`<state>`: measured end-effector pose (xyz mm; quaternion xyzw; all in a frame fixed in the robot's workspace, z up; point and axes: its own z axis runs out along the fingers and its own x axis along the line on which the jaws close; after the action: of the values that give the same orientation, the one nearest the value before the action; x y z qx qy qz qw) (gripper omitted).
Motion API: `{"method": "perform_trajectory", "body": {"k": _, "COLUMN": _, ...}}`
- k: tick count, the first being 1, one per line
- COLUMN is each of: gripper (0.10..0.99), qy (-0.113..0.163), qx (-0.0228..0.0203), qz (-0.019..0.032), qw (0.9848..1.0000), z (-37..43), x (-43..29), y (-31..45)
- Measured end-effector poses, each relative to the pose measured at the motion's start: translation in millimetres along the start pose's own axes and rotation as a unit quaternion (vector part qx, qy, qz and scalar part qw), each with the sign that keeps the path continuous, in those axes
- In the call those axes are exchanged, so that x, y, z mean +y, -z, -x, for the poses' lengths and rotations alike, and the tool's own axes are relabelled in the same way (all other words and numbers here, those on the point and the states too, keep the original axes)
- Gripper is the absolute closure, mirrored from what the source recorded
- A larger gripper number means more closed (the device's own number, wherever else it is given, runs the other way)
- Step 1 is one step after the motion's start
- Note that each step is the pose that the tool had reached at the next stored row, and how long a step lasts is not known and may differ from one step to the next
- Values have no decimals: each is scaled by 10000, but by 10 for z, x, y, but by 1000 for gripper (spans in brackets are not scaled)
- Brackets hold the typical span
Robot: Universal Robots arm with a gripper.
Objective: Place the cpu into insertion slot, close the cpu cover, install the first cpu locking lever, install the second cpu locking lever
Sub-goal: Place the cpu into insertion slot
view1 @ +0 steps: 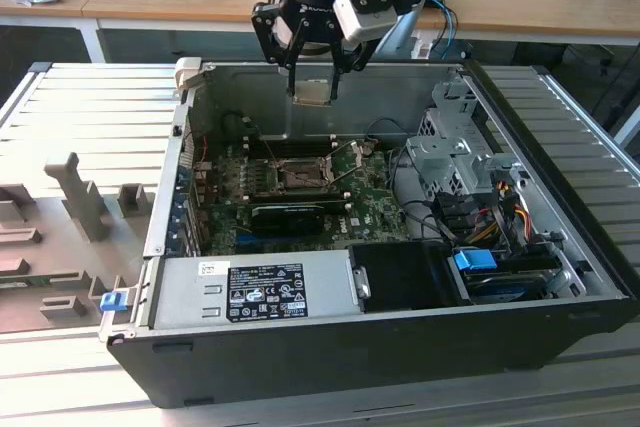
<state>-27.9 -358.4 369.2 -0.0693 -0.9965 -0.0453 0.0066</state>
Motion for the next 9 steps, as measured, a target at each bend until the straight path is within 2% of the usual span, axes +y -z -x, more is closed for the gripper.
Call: {"method": "perform_trajectory", "body": {"k": 9, "gripper": 553, "qy": -210, "qx": -19, "qz": 4, "qw": 9998, "z": 0, "x": 0, "y": -2}}
